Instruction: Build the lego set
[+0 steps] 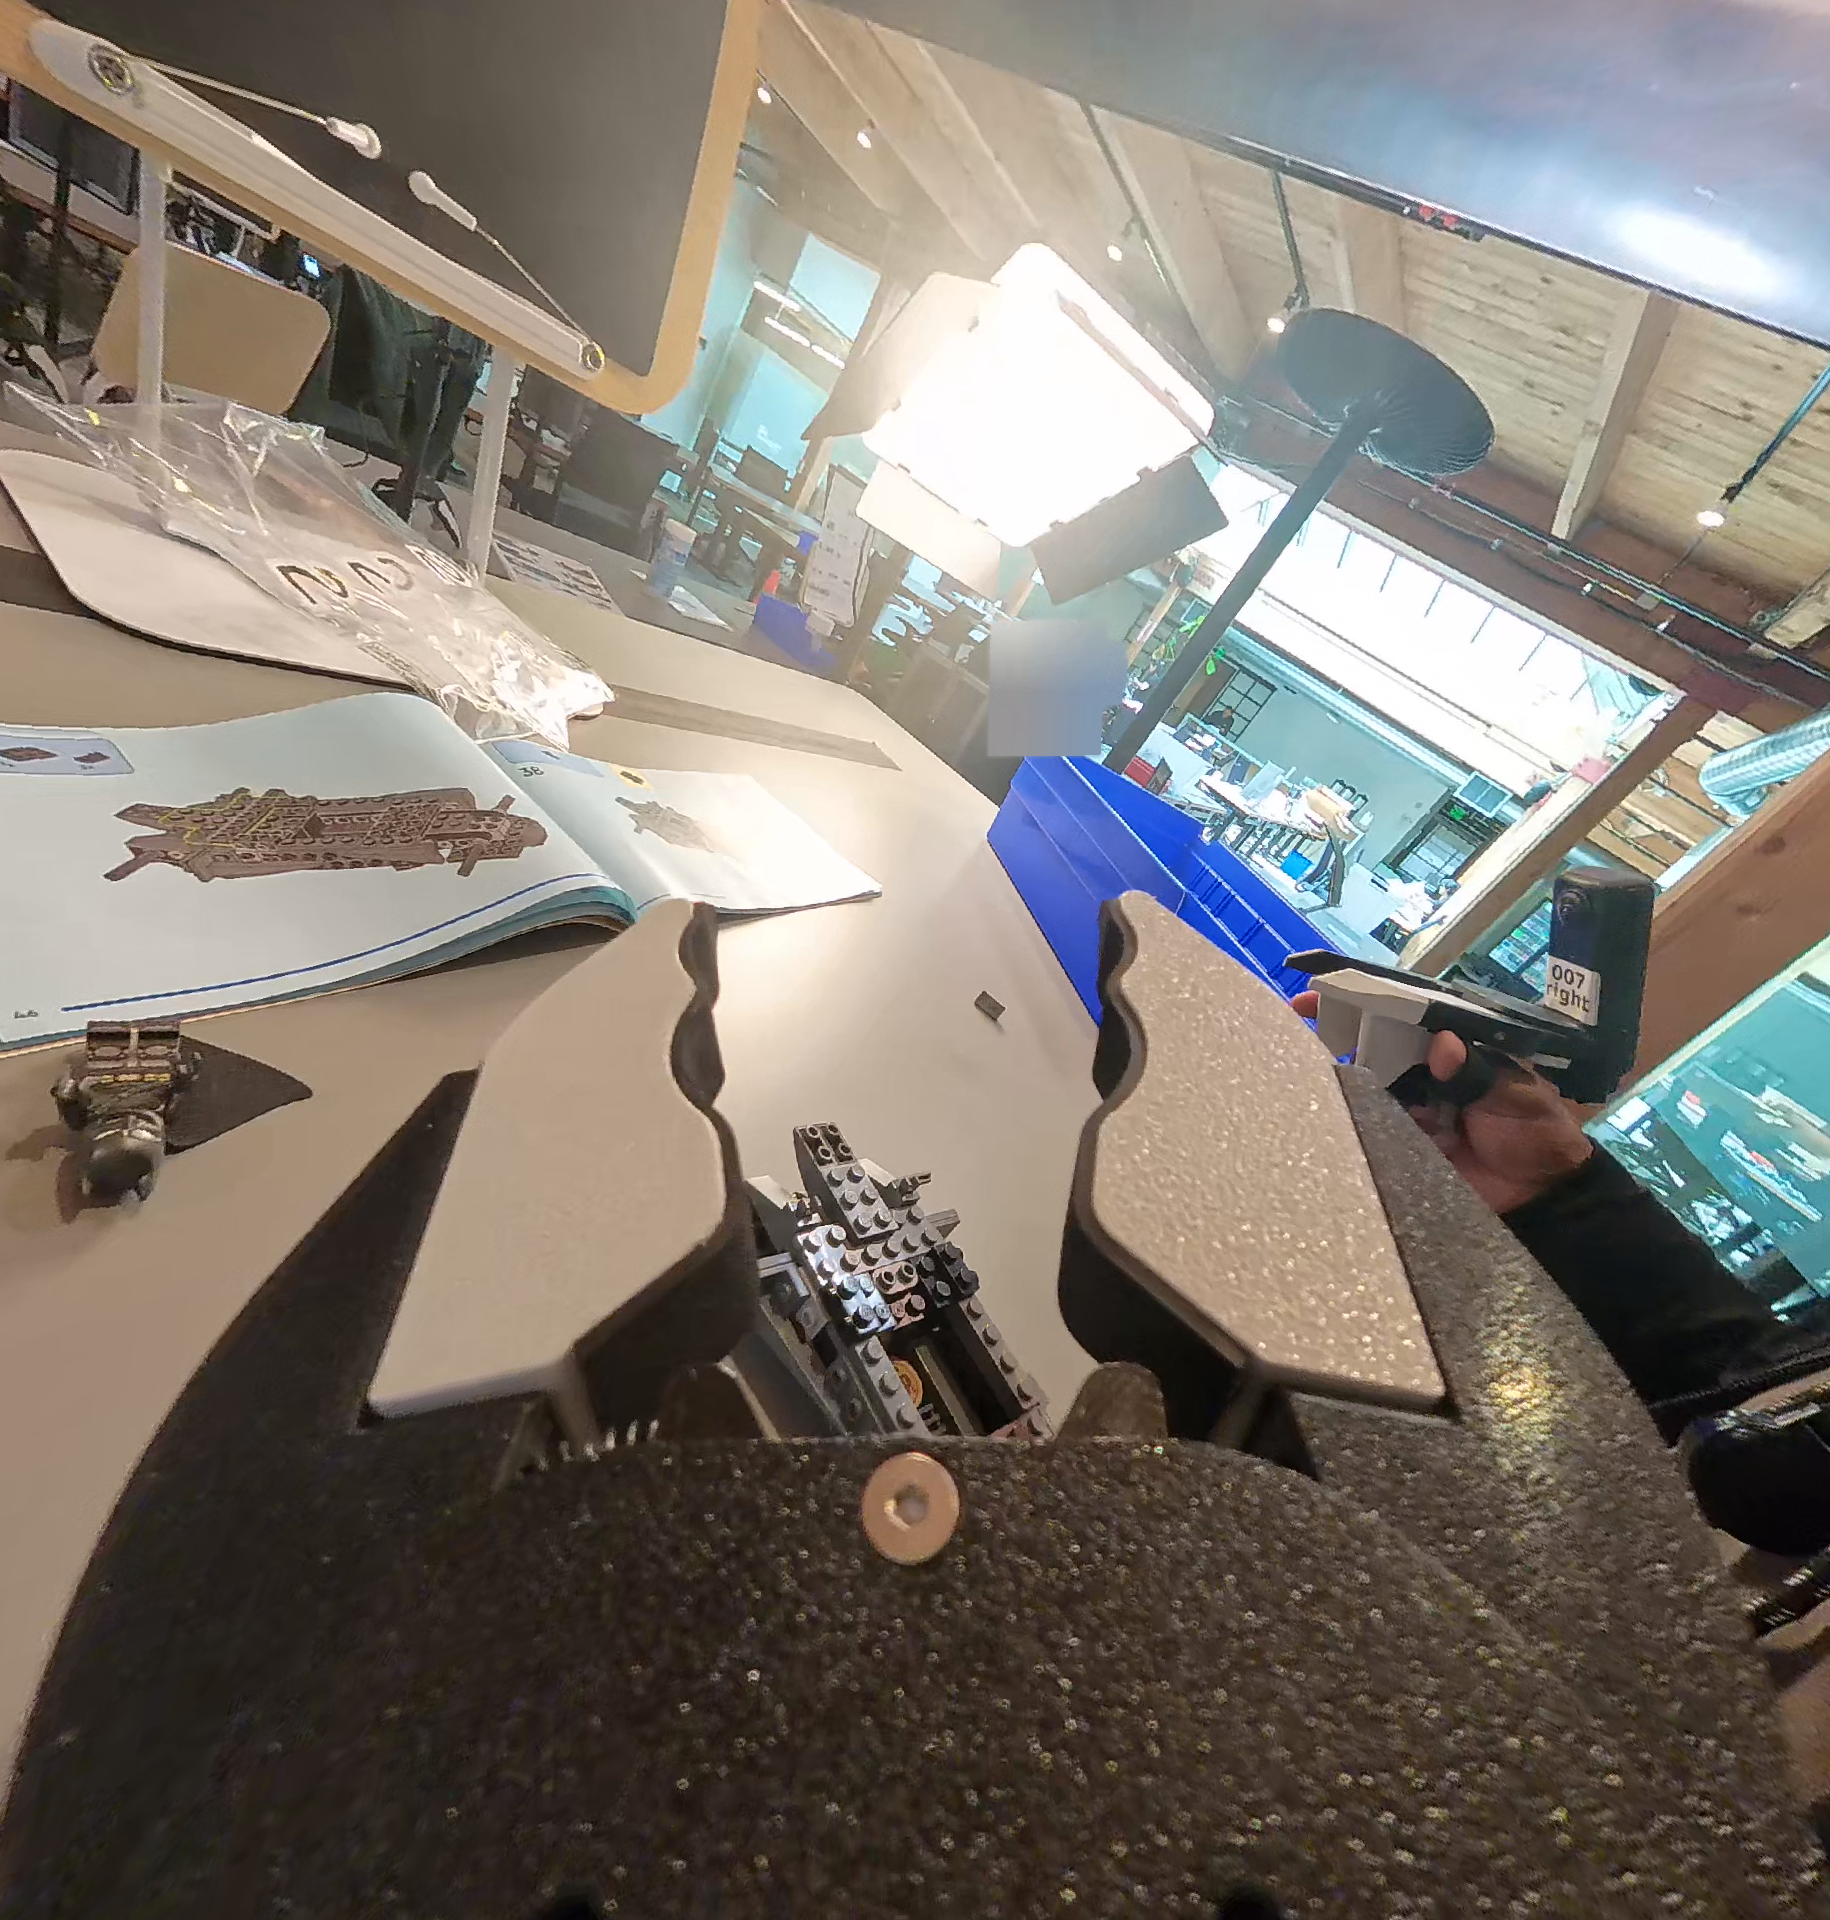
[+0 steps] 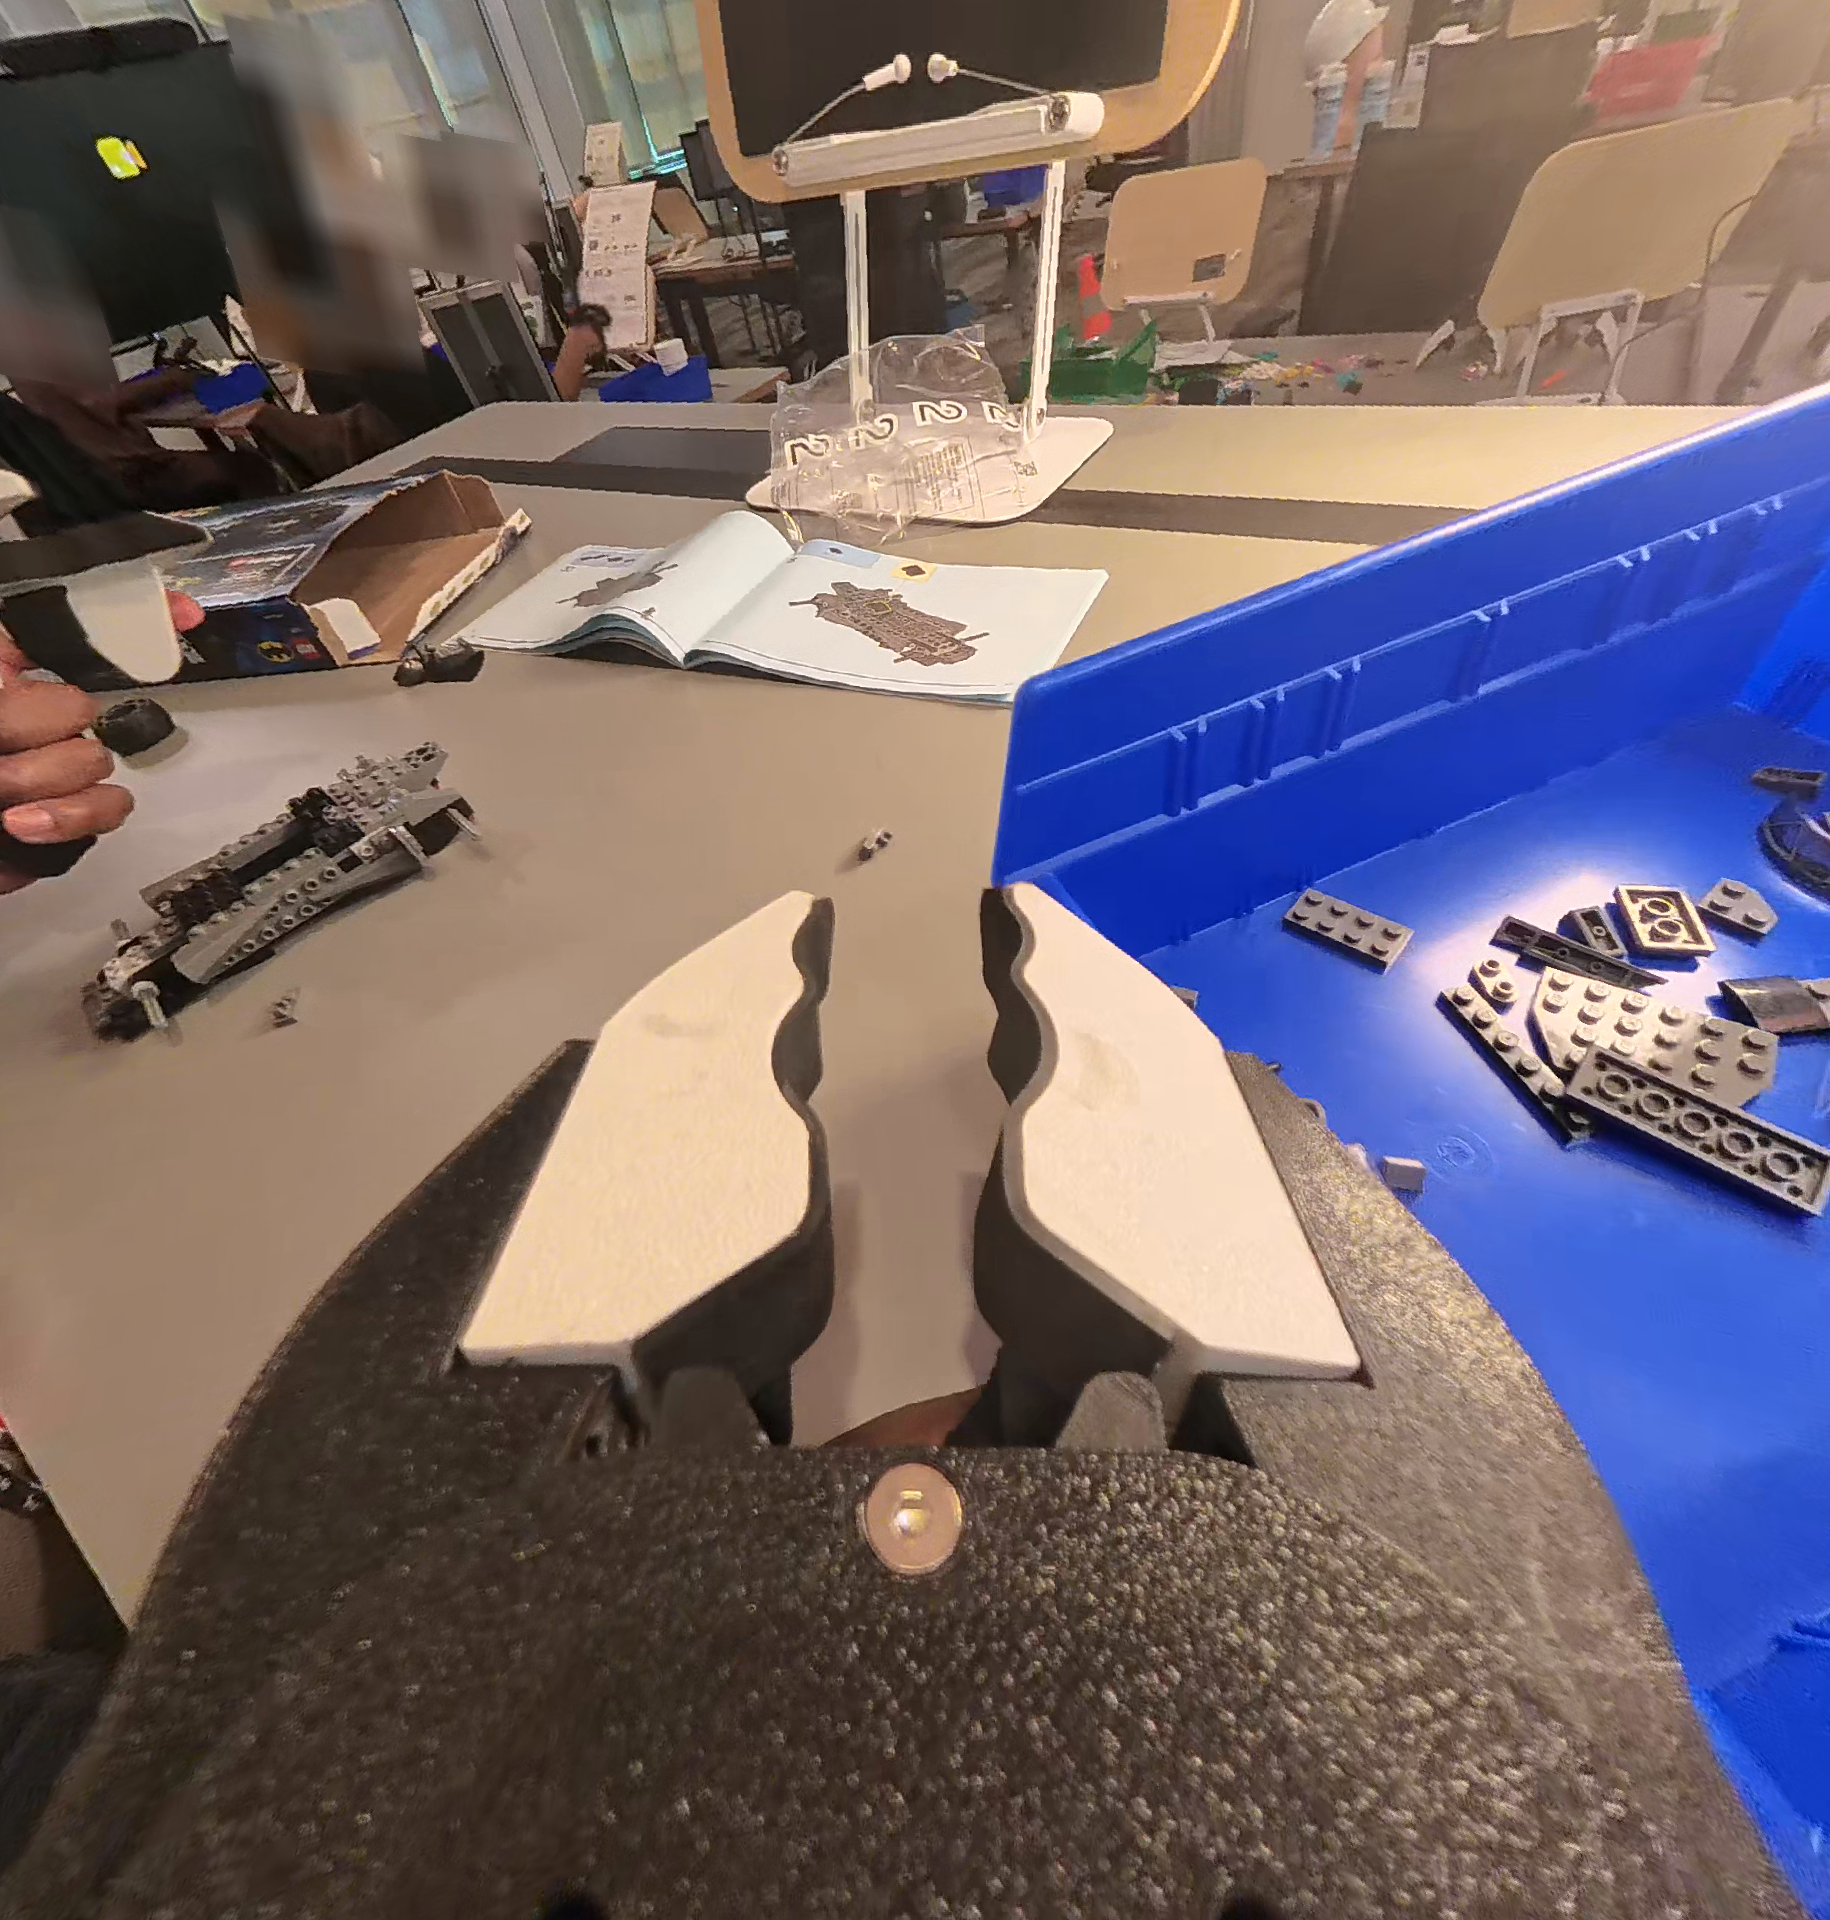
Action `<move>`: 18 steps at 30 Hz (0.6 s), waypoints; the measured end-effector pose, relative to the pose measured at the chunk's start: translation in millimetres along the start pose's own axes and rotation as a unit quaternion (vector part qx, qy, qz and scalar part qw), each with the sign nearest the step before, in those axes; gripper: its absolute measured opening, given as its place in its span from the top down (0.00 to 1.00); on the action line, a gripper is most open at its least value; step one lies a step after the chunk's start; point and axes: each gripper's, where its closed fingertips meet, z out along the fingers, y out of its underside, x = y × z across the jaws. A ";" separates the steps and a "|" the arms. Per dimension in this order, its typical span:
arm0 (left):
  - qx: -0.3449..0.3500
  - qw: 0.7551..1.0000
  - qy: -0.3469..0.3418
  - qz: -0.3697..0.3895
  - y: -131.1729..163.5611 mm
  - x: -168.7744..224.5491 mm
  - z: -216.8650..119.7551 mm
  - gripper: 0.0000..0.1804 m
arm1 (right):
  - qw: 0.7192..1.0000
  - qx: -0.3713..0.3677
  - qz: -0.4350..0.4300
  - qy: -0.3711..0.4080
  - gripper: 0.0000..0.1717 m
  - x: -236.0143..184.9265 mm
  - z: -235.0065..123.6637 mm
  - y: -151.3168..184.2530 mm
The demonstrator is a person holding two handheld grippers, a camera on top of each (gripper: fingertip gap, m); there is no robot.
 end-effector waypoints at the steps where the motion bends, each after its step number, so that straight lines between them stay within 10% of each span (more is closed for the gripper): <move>1: -0.001 1.000 0.001 -0.001 0.1 0.2 1.8 0.61 | 1.000 0.000 0.002 0.002 0.84 1.3 -1.9 1.2; 10: -0.021 1.000 0.013 0.014 4.2 13.6 19.7 0.61 | 0.986 -0.132 -0.094 0.046 0.84 29.4 -25.8 -17.6; 18: -0.014 1.000 0.012 0.019 7.5 22.8 15.0 0.61 | 0.879 -0.433 -0.194 -0.054 0.88 105.5 4.1 -5.2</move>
